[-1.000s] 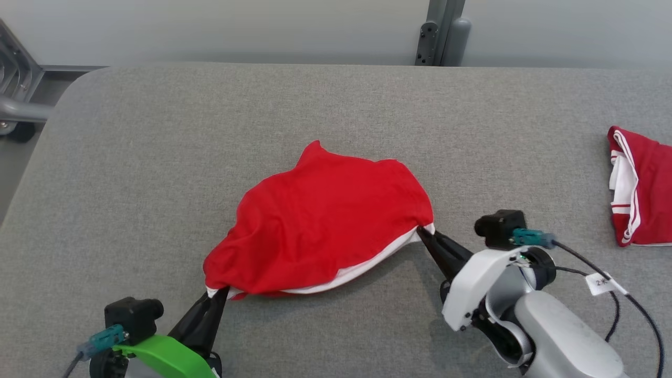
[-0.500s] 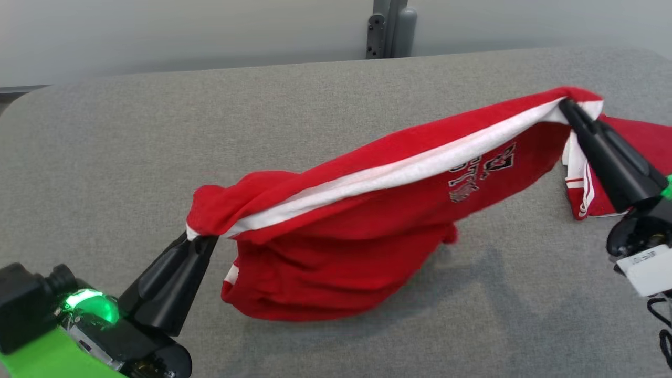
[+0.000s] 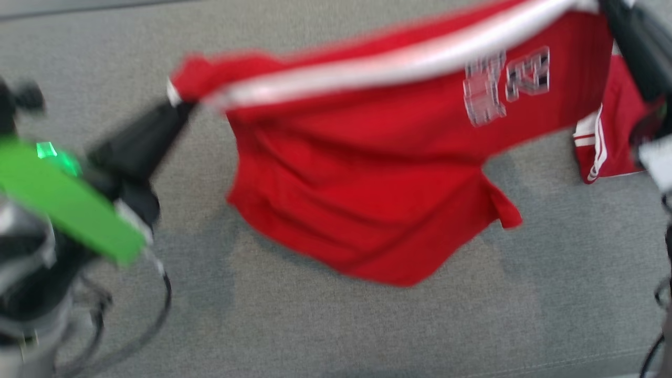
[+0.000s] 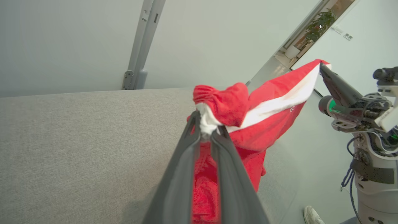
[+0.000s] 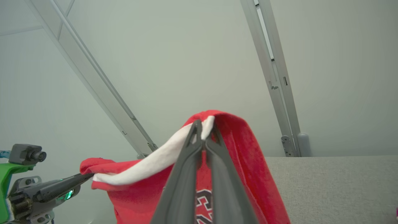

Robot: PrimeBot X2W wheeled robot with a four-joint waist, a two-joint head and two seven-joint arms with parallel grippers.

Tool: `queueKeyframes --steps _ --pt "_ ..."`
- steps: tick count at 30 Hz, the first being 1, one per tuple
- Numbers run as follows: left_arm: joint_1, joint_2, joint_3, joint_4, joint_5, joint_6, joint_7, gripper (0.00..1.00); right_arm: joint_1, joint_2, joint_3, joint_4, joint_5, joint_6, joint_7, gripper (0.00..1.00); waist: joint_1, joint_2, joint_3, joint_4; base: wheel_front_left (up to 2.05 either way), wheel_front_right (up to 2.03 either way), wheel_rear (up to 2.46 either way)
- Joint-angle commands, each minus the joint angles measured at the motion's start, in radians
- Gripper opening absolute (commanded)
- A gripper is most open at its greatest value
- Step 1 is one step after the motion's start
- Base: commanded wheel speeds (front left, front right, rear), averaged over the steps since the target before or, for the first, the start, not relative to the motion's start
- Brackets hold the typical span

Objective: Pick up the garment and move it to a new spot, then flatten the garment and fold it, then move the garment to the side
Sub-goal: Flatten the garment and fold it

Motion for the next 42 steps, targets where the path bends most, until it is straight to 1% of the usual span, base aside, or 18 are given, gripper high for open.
queueKeyframes --steps 1,4,5,6,8,11,13,15,17,19,21,23,24,26,30,33,39,42 --pt "-0.129 -0.007 -0.01 0.073 0.023 0.018 0.021 0.0 -0.113 0.022 0.001 0.061 -0.034 0.0 0.008 0.0 0.0 0.0 0.144 -0.005 0.0 0.0 0.0" --pt "-0.426 -0.049 -0.047 0.299 0.095 0.044 0.031 0.0 -0.375 0.073 0.019 0.24 -0.147 0.0 0.013 0.0 0.0 0.0 0.227 0.004 0.0 0.0 0.0" --pt "-0.517 -0.068 -0.06 0.382 0.124 0.046 0.017 0.0 -0.46 0.091 0.024 0.306 -0.185 0.0 0.002 0.0 0.0 0.0 0.249 0.005 0.0 0.0 0.0" --pt "-0.606 -0.084 -0.075 0.458 0.163 0.036 -0.007 0.0 -0.542 0.105 0.031 0.368 -0.222 0.0 -0.017 0.0 0.0 0.0 0.269 0.005 0.0 0.0 0.0" --pt "-0.75 -0.134 -0.078 0.603 0.203 0.035 -0.068 0.0 -0.68 0.128 0.036 0.481 -0.279 0.0 -0.064 0.0 0.0 0.0 0.296 0.002 0.0 0.0 0.0" --pt "-0.939 -0.183 -0.086 0.79 0.267 -0.007 -0.194 0.0 -0.856 0.151 0.026 0.648 -0.332 0.0 -0.152 0.0 0.0 0.0 0.329 -0.005 0.0 0.0 0.0" --pt "-1.009 -0.197 -0.094 0.897 0.299 -0.035 -0.263 0.0 -0.92 0.16 0.034 0.737 -0.338 0.0 -0.194 0.0 0.0 0.0 0.349 -0.011 0.0 0.0 0.0" --pt "-1.035 -0.213 -0.1 0.997 0.307 -0.074 -0.317 0.0 -0.934 0.164 0.049 0.811 -0.329 0.0 -0.233 0.0 0.0 0.0 0.359 -0.017 0.0 0.0 0.0" --pt "-1.03 -0.22 -0.104 1.071 0.31 -0.114 -0.362 0.0 -0.911 0.163 0.074 0.855 -0.317 0.0 -0.262 0.0 0.0 0.0 0.365 -0.019 0.0 0.0 0.0" --pt "-0.993 -0.233 -0.086 1.141 0.279 -0.148 -0.409 0.0 -0.858 0.163 0.101 0.883 -0.305 0.0 -0.291 0.0 0.0 0.0 0.366 -0.019 0.0 0.0 0.0" --pt "-0.936 -0.244 -0.082 1.185 0.25 -0.177 -0.452 0.0 -0.787 0.154 0.122 0.881 -0.271 0.0 -0.313 0.0 0.0 0.0 0.362 -0.016 0.0 0.0 0.0" --pt "-0.855 -0.252 -0.084 1.215 0.233 -0.198 -0.486 0.0 -0.687 0.126 0.146 0.855 -0.234 0.0 -0.333 0.0 0.0 0.0 0.345 -0.009 0.0 0.0 0.0" --pt "-0.81 -0.259 -0.086 1.22 0.212 -0.204 -0.5 0.0 -0.63 0.121 0.157 0.838 -0.206 0.0 -0.341 0.0 0.0 0.0 0.333 -0.007 0.0 0.0 0.0" --pt "-0.705 -0.271 -0.092 1.214 0.181 -0.212 -0.52 0.0 -0.504 0.09 0.183 0.781 -0.163 0.0 -0.356 0.0 0.0 0.0 0.309 0.002 0.0 0.0 0.0" --pt "-0.446 -0.296 -0.115 1.148 0.096 -0.214 -0.545 0.0 -0.234 0.036 0.217 0.662 -0.086 0.0 -0.394 0.0 0.0 0.0 0.229 0.013 0.0 0.0 0.0" --pt "-0.241 -0.289 -0.134 1.072 0.045 -0.213 -0.571 0.0 -0.055 0.003 0.23 0.592 -0.048 0.0 -0.424 0.0 0.0 0.0 0.154 0.012 0.0 0.0 0.0" --pt "0.132 -0.315 -0.168 0.934 -0.053 -0.211 -0.577 0.0 0.226 -0.054 0.267 0.527 -0.03 0.0 -0.457 0.0 0.0 0.0 0.004 0.014 0.0 0.0 0.0" --pt "0.296 -0.3 -0.198 0.872 -0.04 -0.202 -0.594 0.0 0.359 -0.082 0.28 0.518 -0.033 0.0 -0.48 0.0 0.0 0.0 -0.067 0.023 0.0 0.0 0.0"
